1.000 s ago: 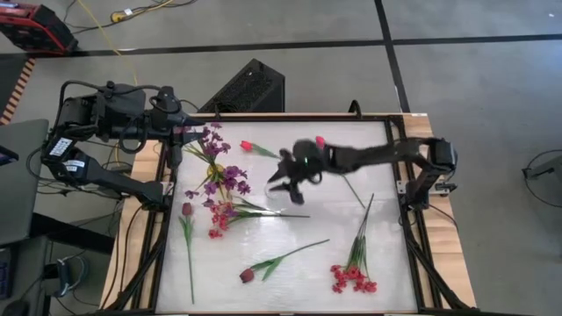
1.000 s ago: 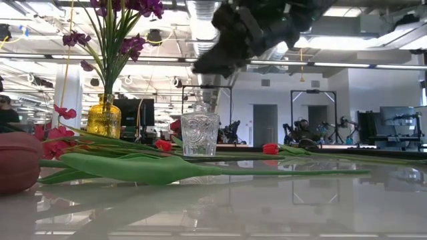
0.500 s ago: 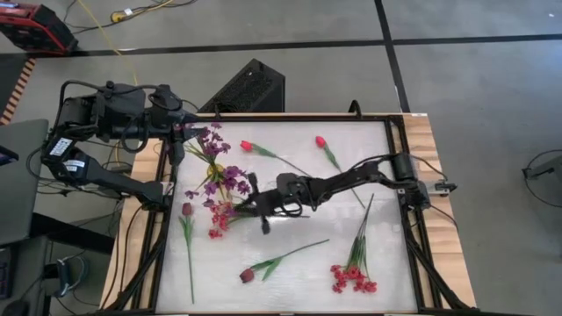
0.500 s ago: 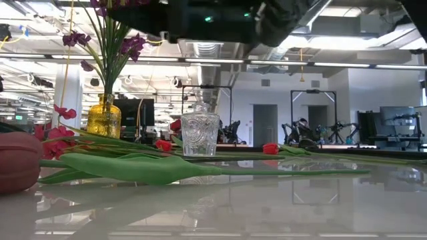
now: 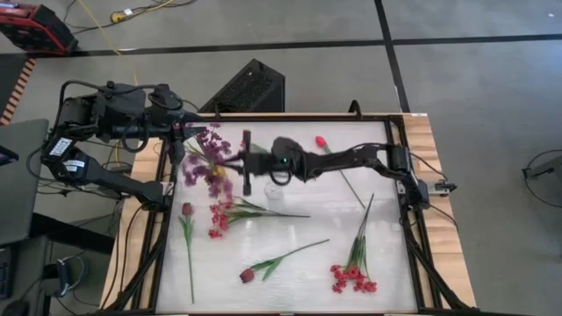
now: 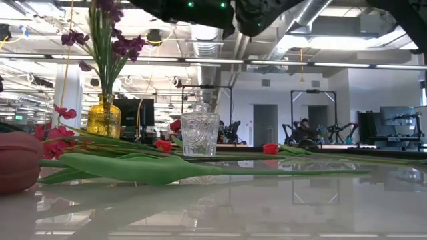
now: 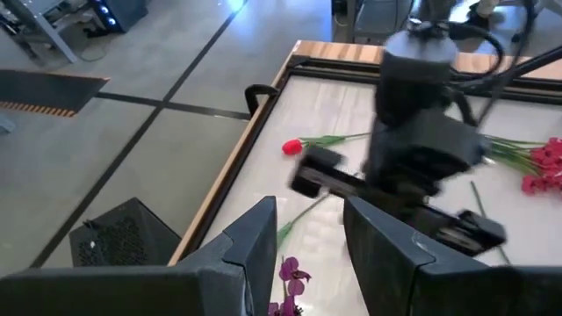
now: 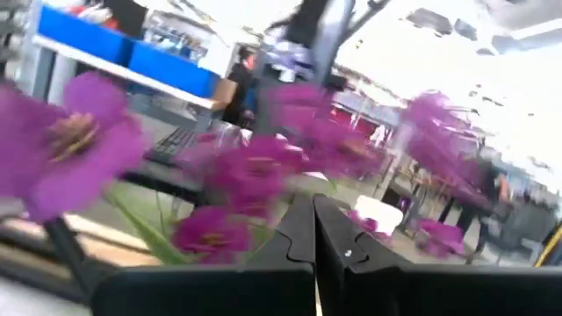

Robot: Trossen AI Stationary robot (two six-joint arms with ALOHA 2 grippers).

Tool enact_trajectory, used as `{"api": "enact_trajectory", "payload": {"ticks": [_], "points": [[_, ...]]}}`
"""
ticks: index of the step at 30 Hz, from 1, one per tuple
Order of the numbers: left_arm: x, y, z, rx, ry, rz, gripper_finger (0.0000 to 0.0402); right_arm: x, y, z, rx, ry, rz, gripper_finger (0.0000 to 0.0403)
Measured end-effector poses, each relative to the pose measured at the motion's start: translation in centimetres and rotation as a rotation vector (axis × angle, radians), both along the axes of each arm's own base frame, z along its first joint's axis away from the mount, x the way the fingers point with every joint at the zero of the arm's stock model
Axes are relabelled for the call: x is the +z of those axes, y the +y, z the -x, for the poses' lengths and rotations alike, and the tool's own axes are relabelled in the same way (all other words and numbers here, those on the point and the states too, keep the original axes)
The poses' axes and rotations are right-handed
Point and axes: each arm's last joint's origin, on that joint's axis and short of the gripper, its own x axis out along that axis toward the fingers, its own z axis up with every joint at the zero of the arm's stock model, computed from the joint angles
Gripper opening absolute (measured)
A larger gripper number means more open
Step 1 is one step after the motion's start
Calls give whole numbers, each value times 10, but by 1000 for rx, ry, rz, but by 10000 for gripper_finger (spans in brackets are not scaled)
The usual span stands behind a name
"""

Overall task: Sort flowers into vase by color
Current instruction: Put the violet flower into the yellow vase

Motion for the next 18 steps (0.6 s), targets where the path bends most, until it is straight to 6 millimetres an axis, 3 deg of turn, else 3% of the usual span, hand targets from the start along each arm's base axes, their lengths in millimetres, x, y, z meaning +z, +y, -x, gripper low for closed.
{"api": "enact_trajectory", "payload": {"ticks": [5,10,13,18], "points": [[0,0,0,14,-1,-6,123,-12,-27,-23,-30,57,-105,16],[0,0,0,21,-5,3,123,-15,-39,-34,-77,123,-113,16],[0,0,0,20,-4,2,123,-5,-44,-26,-98,188,-79,16],[0,0,0,2,11,-30,123,37,-43,-1,-118,264,3,16]]}}
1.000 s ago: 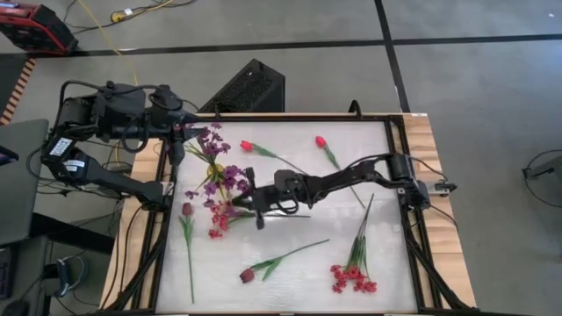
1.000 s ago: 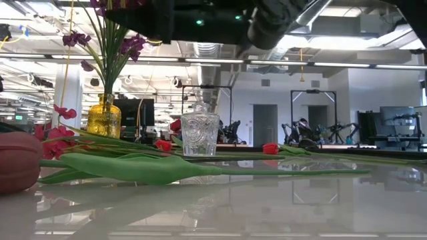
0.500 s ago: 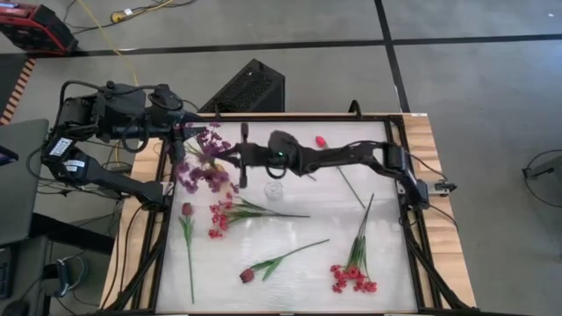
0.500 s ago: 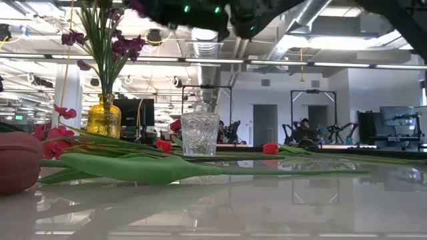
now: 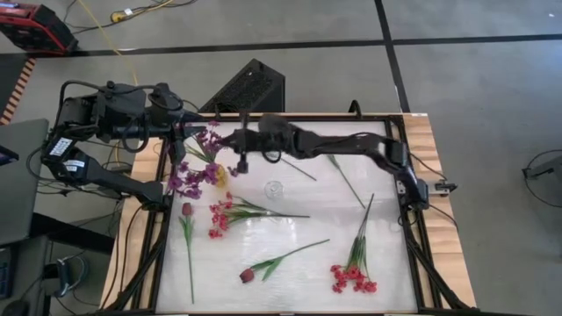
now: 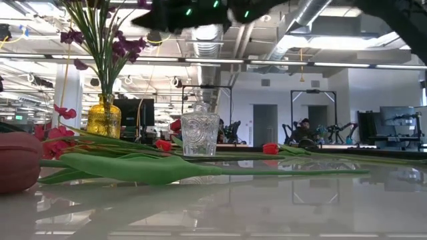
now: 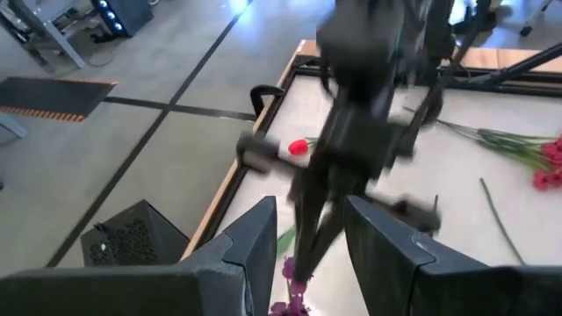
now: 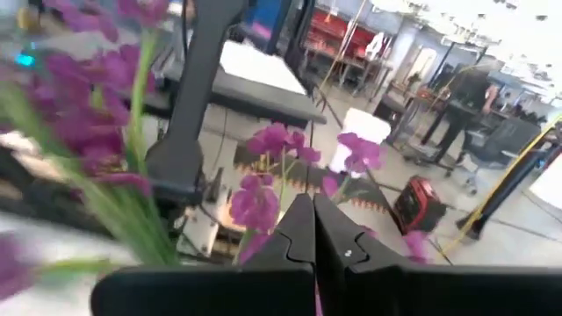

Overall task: Sort flowers into vase by color
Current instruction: Put the violet flower into the yellow vase

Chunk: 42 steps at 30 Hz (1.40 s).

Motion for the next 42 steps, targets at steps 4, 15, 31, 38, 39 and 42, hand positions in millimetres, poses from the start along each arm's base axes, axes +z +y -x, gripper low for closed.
{"api": "enact_trajectory", "payload": {"ticks": [4,15,31,38,39,42], "points": [[0,0,0,-8,7,-13,123,29,12,25,-37,98,69,16],[-2,-1,1,-31,23,-1,123,-50,91,59,76,11,54,16],[3,0,-2,3,-55,52,123,-93,135,-42,60,-114,159,16],[3,0,-2,5,-53,51,123,-91,112,-76,-73,-211,127,16],[3,0,-2,5,-53,51,123,-89,107,-79,-106,-224,125,16],[2,0,-1,5,-49,51,123,-82,95,-85,-206,-214,136,16]]}}
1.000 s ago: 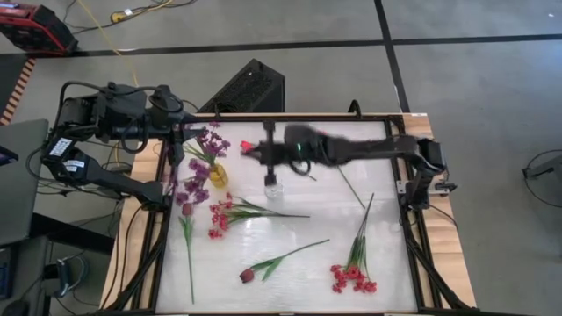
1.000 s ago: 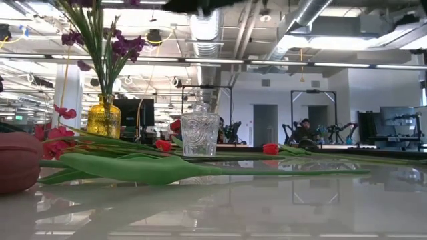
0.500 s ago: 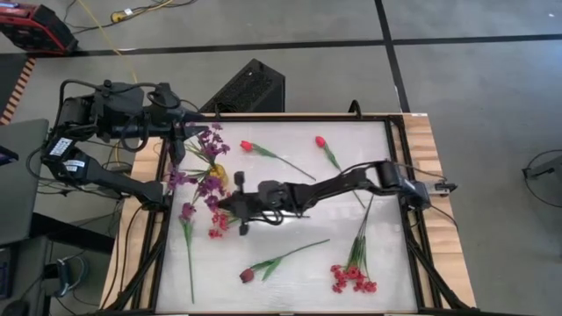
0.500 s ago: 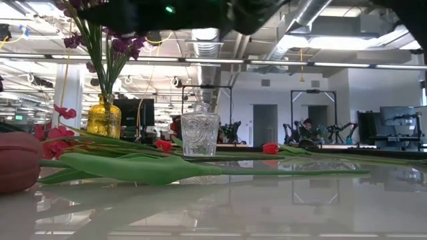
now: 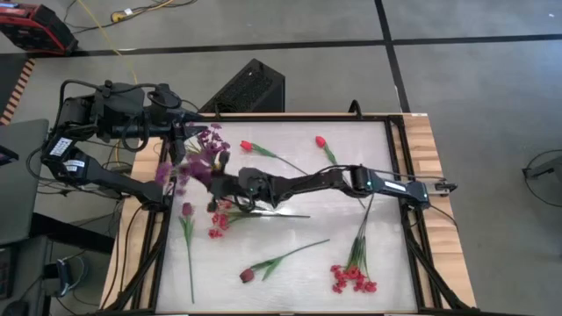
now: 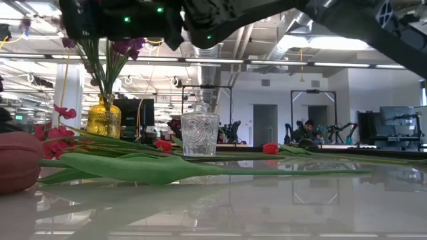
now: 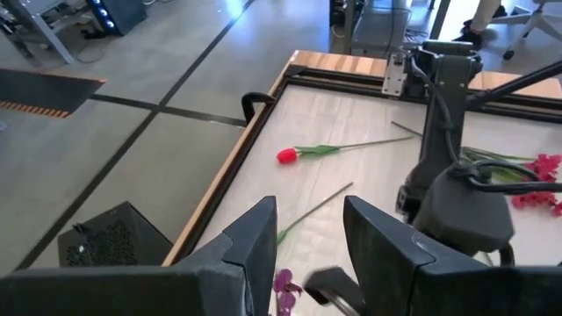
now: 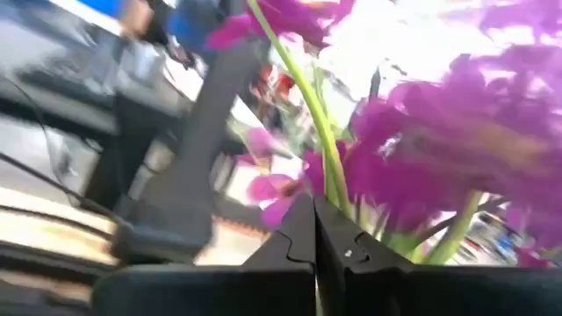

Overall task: Sort flowers into vase by color
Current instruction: Put the violet flower into the yellow vase

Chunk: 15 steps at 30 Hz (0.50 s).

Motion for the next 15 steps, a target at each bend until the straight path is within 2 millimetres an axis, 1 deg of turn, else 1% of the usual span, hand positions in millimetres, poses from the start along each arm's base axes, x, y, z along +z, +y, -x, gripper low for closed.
{"api": "enact_trajectory", "payload": {"ticks": [5,7,10,12,15], "points": [[-1,0,1,-2,16,-1,123,18,-21,0,-81,51,-32,16],[-1,0,1,-7,19,-9,123,20,-32,0,-102,85,-58,16],[-1,0,1,-12,24,-20,123,22,-42,0,-119,156,-91,20],[-1,0,1,-16,30,-26,123,26,-42,1,-108,193,-97,21],[-3,0,2,-18,48,-27,123,42,-38,11,-55,262,-98,18]]}}
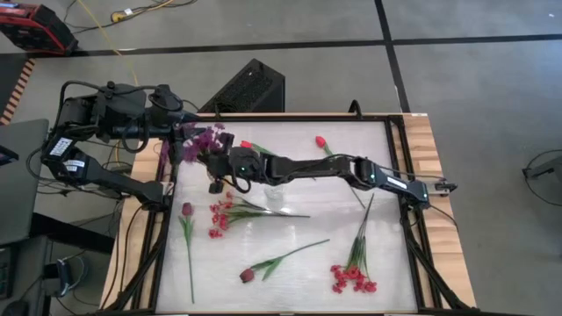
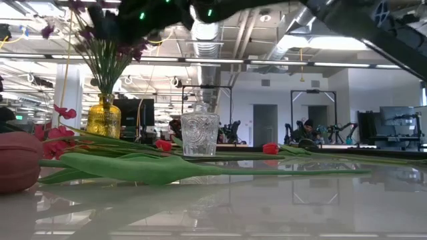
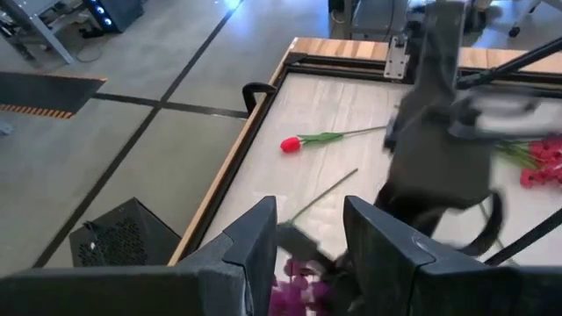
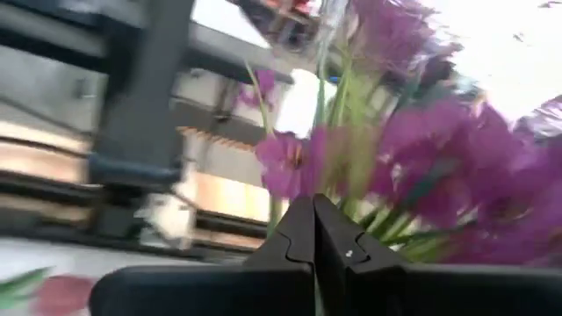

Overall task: Sort flowers into vase by color
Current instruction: Put the violet flower into the yellow vase, then put the bottom right dark red tulip into the yellow vase

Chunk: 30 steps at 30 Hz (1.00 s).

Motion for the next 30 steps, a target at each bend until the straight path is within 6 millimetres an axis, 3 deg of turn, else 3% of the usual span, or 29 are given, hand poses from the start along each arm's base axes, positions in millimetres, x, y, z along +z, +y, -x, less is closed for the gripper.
{"api": "enact_trajectory", "payload": {"ticks": [8,14,18,25,28,30], "points": [[0,0,0,0,4,2,123,48,7,48,297,309,-109,19],[-4,0,1,6,29,26,123,74,13,102,380,616,-212,17],[-15,-4,1,-53,44,68,123,86,26,129,366,736,-292,16],[-49,-18,4,-147,-21,96,123,87,74,155,212,892,-265,16],[-59,-30,4,-322,-125,149,123,88,90,165,126,915,-241,17],[-55,-38,5,-454,-250,174,123,88,99,167,93,910,-238,18]]}}
